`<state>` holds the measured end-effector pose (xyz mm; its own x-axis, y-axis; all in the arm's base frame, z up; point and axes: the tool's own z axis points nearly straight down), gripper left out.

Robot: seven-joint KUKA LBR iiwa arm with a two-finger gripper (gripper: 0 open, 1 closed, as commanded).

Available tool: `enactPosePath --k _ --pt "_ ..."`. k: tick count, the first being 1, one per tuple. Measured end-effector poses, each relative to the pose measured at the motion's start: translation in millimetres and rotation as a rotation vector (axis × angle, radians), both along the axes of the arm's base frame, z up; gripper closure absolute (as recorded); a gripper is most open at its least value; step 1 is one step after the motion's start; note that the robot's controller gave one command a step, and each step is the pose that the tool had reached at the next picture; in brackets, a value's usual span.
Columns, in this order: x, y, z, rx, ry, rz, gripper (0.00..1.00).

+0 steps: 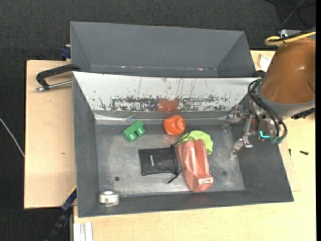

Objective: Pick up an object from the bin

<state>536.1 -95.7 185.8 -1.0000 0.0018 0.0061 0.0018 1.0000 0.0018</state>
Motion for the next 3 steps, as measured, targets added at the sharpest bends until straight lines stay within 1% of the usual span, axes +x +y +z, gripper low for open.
enactPosePath --k 1,2,3 --pt "1.8 0 4 -0.001 -0.008 0.002 0.0" --pt "23.2 37 -49 -0.002 -0.011 0.094 0.0" --pt "42.6 120 -65 -0.005 -0.017 0.232 0.0"
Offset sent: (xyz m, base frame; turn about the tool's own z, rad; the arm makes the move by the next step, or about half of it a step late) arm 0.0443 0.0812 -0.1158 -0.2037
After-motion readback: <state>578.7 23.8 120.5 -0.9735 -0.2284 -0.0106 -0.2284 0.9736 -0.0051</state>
